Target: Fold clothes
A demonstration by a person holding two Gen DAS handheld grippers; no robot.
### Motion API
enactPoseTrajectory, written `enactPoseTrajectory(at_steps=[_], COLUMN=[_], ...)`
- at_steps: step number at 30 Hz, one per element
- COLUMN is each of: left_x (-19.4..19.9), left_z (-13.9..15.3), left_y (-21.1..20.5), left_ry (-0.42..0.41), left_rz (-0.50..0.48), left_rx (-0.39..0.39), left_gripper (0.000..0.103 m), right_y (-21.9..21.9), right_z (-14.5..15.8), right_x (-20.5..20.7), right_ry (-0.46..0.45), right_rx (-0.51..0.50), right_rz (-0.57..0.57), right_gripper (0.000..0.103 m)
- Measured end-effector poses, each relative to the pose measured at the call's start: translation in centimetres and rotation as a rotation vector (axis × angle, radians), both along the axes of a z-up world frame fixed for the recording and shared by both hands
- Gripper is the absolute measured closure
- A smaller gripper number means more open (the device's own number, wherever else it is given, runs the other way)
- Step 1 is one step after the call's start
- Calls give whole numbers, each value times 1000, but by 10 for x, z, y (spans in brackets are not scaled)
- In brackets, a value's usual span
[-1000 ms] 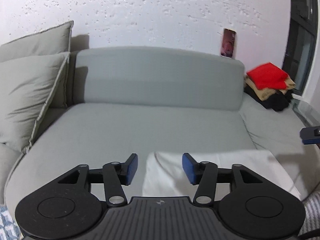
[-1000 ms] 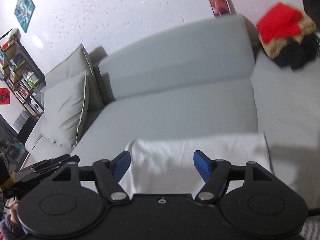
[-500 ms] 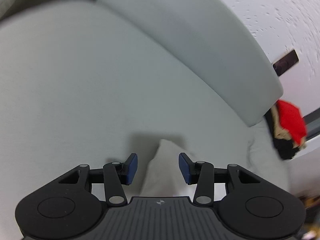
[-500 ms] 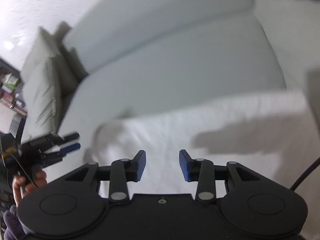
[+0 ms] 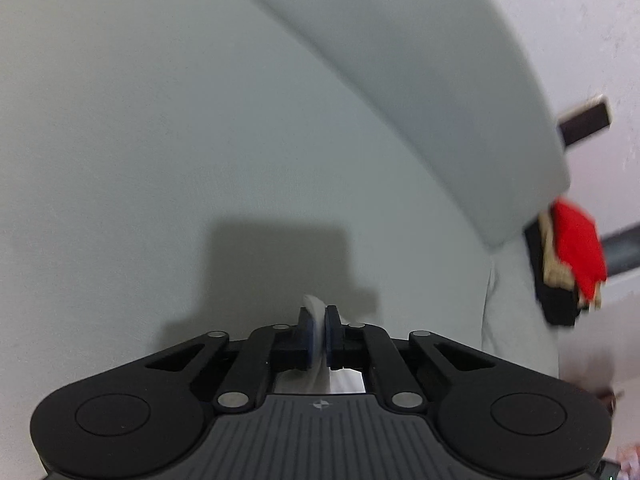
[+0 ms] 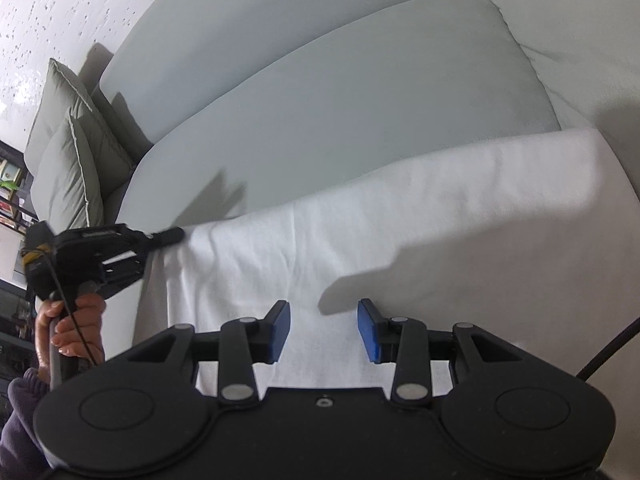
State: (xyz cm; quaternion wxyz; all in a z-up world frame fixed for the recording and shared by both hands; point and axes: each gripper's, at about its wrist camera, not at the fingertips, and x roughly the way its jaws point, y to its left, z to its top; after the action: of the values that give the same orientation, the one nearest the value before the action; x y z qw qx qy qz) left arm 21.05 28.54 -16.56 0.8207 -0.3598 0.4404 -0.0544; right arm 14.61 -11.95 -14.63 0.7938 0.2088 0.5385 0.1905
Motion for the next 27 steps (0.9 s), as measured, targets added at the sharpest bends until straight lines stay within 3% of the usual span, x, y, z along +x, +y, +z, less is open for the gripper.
enactPoseTrajectory(at_steps=[4, 7, 8, 10, 14, 17, 19, 21, 27], left_x=[-23, -32, -34, -34, -30, -23, -19, -17, -27], left_z=[15, 19, 20, 19, 7, -5, -10, -12, -2], left_y=[25, 36, 35, 28, 12, 6, 3, -2, -1], left_ry=[-32, -10, -6, 14, 13, 21, 11, -17, -64], left_rz=[168, 163, 142, 79, -4, 10, 22, 37, 116], left_rx=[158, 173, 171, 135, 25, -28, -61, -60, 65], left_gripper=[103, 103, 99, 55, 50, 58, 89, 103, 103], right_y=[0, 0, 0, 0, 5, 6, 6, 5, 5], right_z=[-1, -1, -2, -2, 1, 2, 2, 2, 1], right_x=[0, -1, -1, -2, -2, -1, 0, 0, 0], right_ry=[-1, -3, -5, -7, -16, -15, -14, -15, -18], right_rx=[2, 7, 11, 23, 5, -2, -2, -1, 2], right_rz=[1, -4, -7, -11, 8, 13, 13, 14, 15], right_gripper=[66, 65, 63, 58, 53, 52, 52, 52, 52])
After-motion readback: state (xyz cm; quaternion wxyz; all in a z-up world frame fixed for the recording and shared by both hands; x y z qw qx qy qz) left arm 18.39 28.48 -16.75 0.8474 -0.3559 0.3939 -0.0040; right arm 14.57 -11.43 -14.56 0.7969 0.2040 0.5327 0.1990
